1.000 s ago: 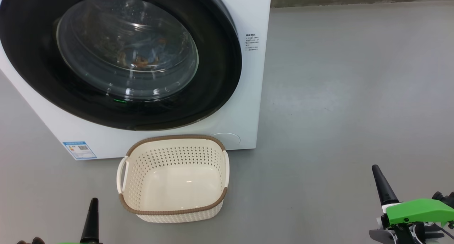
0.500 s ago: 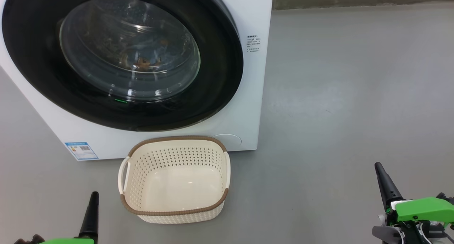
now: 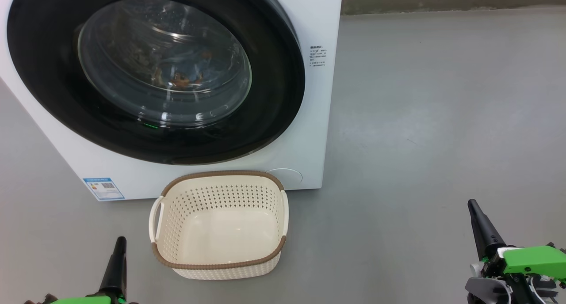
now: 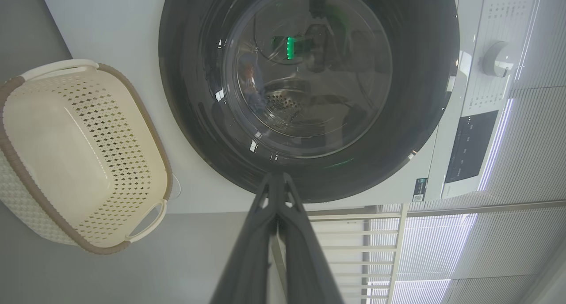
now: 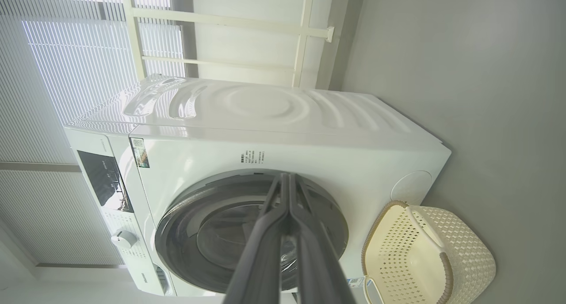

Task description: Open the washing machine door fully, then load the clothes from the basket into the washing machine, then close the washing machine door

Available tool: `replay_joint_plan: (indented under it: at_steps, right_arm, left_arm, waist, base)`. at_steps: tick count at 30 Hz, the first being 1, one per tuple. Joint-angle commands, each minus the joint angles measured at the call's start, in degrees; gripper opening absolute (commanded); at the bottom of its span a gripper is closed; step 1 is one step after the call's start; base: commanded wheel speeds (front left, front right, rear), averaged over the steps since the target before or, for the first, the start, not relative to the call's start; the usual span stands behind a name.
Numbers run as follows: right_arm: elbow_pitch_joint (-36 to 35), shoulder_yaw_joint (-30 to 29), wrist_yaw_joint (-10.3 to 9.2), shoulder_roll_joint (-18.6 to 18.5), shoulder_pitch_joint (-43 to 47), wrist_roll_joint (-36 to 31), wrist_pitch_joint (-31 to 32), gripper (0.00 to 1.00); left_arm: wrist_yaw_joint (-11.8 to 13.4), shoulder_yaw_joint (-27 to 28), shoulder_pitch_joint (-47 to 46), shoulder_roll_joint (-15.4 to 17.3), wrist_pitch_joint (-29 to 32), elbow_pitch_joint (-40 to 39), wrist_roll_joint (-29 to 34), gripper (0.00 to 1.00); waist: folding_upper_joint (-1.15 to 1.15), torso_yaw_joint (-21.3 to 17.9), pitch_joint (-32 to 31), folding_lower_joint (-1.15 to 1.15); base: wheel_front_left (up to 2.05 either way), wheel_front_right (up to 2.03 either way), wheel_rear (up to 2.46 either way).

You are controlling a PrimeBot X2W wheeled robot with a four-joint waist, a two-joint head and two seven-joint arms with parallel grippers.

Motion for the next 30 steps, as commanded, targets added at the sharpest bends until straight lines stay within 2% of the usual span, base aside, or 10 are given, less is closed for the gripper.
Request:
replay_joint_plan:
  at_steps: [1,6,30]
  right_arm:
    - [-1.91,0.81,0.01,-0.58,-2.35,1.65,0.45,0.0]
    - [-2.26,0.4,0.01,-0.46,-2.39,4.26,1.28,0.0]
    - [-2.26,0.39,0.01,-0.45,-2.39,4.25,1.29,0.0]
  left_arm:
    - [0.03,2.01,-2.72,0.56,0.43,-1.82,-1.15,0.0]
    - [0.03,2.34,-2.91,0.31,1.26,-2.03,-3.94,0.0]
    - [0.03,2.34,-2.91,0.31,1.26,-2.03,-3.94,0.0]
  waist:
    - [0.0,0.01,-0.02,0.0]
    - [0.0,0.11,-0.15,0.0]
    - [0.0,0.11,-0.15,0.0]
  base:
    - [0.0,0.0,0.0]
    - [0.0,0.0,0.0]
    - [0.0,0.0,0.0]
